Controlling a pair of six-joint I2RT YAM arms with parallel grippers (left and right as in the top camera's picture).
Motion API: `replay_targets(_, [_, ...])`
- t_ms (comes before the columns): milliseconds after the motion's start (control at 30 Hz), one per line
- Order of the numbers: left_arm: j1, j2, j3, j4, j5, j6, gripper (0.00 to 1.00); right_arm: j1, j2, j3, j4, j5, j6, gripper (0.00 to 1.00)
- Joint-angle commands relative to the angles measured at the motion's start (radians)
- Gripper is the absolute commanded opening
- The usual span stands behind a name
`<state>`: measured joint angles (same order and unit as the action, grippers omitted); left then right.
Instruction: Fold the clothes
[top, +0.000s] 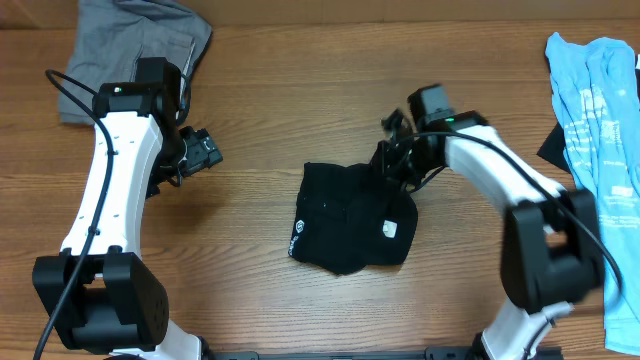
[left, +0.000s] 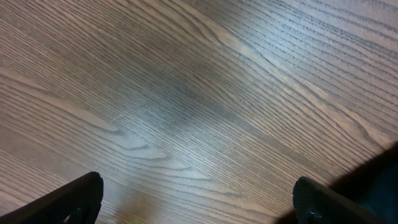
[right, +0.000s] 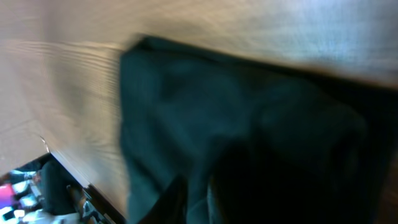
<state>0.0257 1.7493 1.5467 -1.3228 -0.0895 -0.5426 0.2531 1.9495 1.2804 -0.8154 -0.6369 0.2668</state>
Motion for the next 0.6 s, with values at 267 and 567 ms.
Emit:
replay_targets(267, [-0.008, -0.010, -0.007, 0.001, 0.005, 0.026, 1.00, -0.088, 0.154, -0.009, -0.179, 0.454, 0.152, 0.06])
replay_targets(567, [-0.008, -0.010, -0.007, -0.004, 0.005, 0.026, 1.00, -0.097, 0.047, 0.210, -0.467, 0.743, 0.338, 0.05])
